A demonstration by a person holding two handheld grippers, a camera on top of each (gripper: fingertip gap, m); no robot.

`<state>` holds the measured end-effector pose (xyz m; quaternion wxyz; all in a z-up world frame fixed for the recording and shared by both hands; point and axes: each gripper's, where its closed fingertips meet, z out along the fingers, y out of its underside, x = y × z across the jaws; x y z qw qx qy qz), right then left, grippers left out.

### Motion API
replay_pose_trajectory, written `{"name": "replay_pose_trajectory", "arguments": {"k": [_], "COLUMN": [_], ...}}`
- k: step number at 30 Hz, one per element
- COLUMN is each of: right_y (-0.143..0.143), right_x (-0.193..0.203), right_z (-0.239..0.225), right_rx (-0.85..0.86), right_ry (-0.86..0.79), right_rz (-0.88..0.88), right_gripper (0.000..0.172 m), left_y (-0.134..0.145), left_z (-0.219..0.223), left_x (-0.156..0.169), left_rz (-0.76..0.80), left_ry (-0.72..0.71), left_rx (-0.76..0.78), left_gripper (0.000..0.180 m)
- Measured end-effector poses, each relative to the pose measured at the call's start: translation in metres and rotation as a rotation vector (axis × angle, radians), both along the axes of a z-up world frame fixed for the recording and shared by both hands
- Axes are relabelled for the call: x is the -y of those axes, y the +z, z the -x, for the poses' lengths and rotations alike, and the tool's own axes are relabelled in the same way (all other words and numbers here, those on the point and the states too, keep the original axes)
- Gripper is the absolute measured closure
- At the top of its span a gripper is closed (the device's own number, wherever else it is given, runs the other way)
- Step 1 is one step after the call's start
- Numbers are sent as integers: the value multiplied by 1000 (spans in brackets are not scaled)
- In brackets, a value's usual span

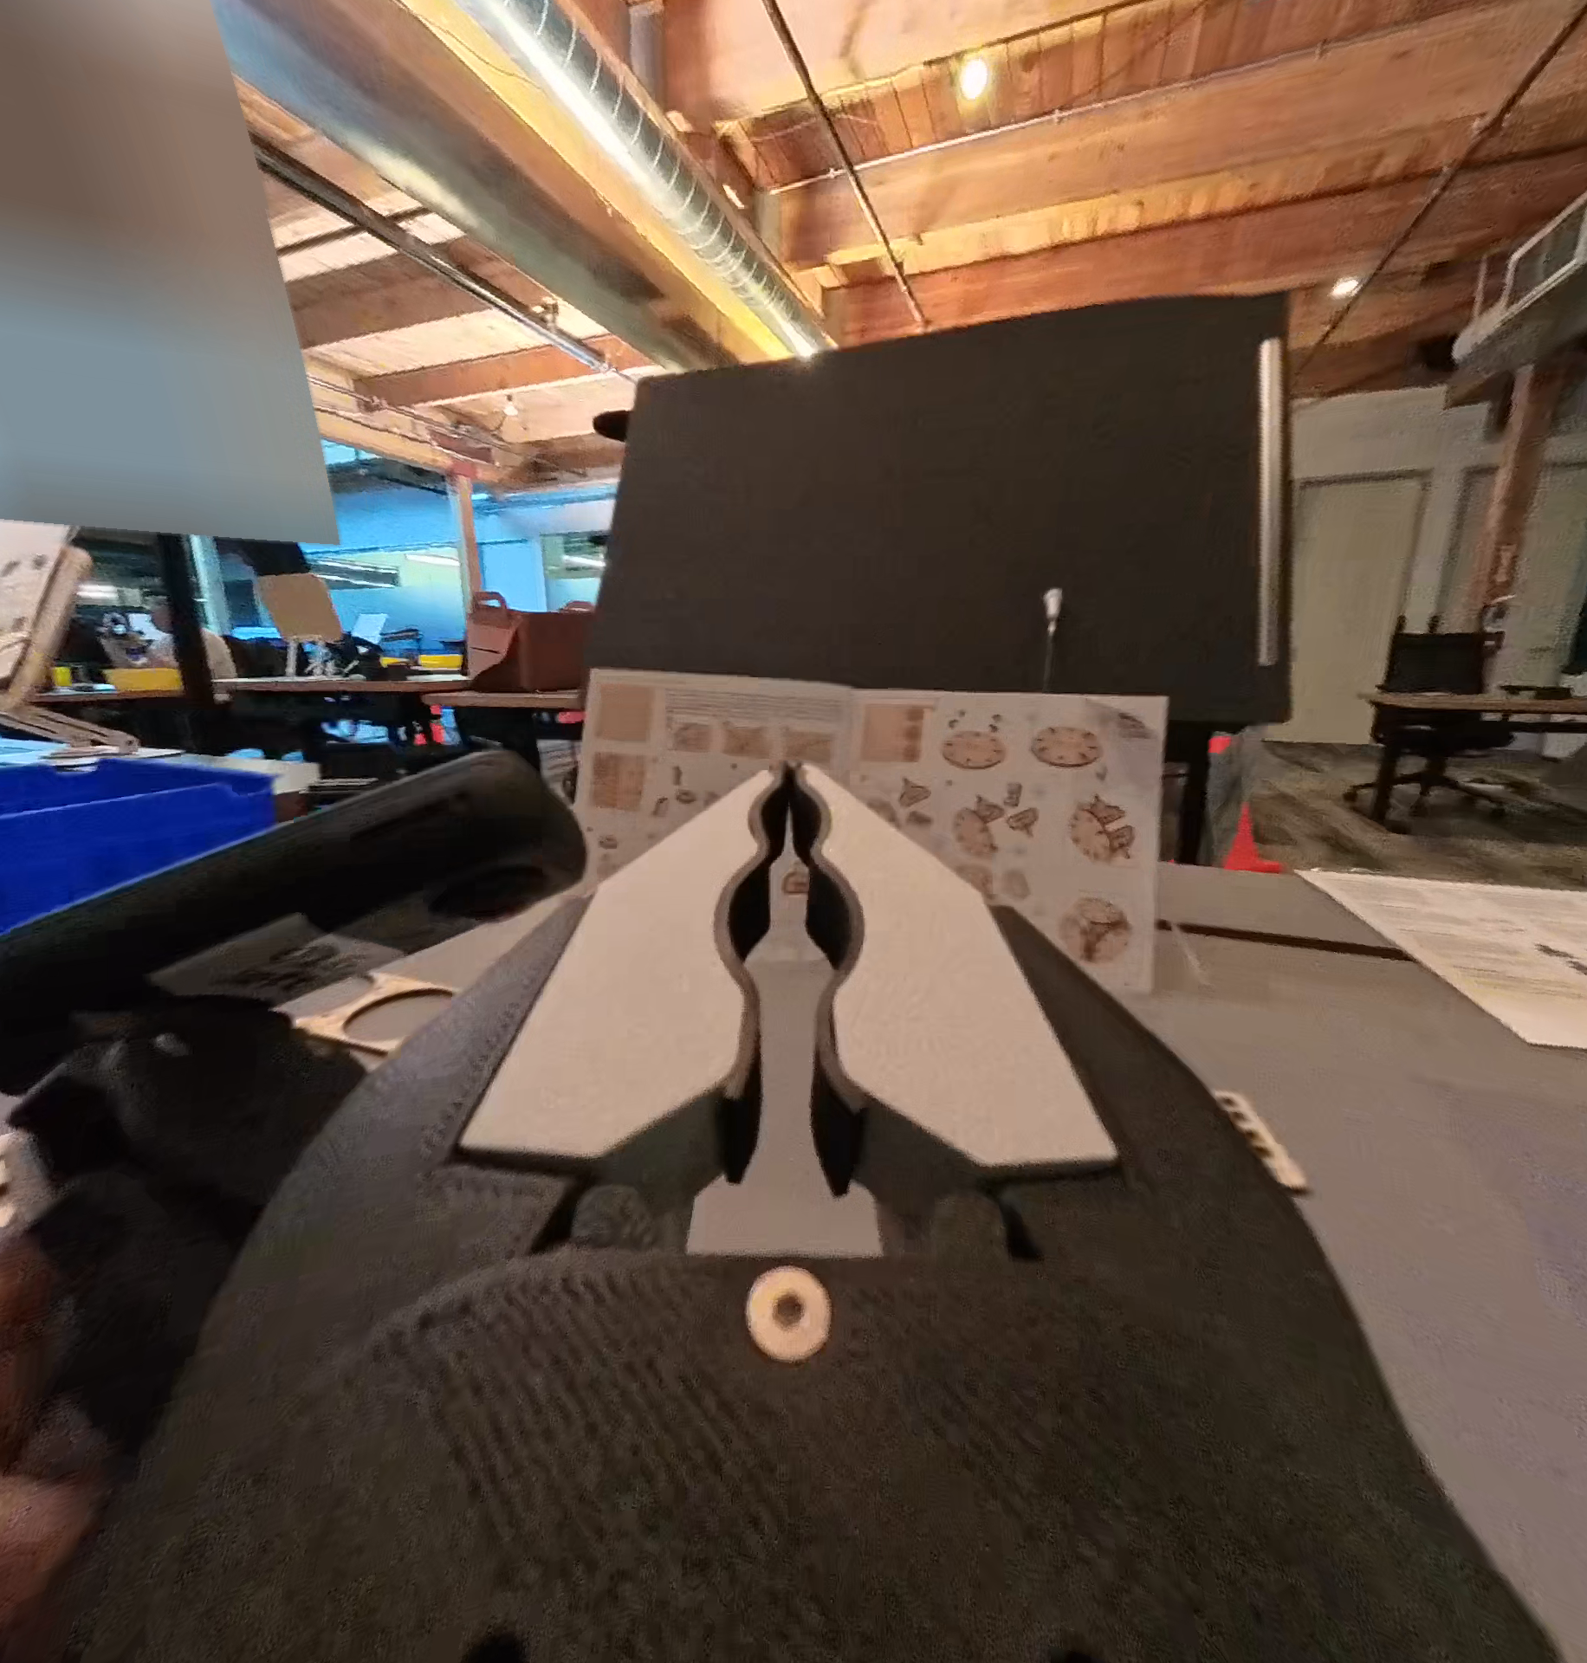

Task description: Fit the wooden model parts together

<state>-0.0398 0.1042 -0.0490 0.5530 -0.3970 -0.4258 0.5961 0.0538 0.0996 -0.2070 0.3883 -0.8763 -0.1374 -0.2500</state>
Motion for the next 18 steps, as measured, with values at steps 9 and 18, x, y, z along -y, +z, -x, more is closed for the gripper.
{"name": "replay_pose_trajectory", "arguments": {"k": [9, 18], "right_y": [8, -42], "right_x": [-59, -7], "right_z": [12, 51], "right_rx": [21, 183], "right_ry": [-100, 596], "right_rz": [-70, -281], "right_gripper": [168, 133], "left_y": [1, 68], "left_z": [0, 65], "left_x": [0, 15], "left_rz": [-3, -348], "left_ry": [2, 230], "left_rx": [-3, -194], "left_gripper": [180, 180]}}
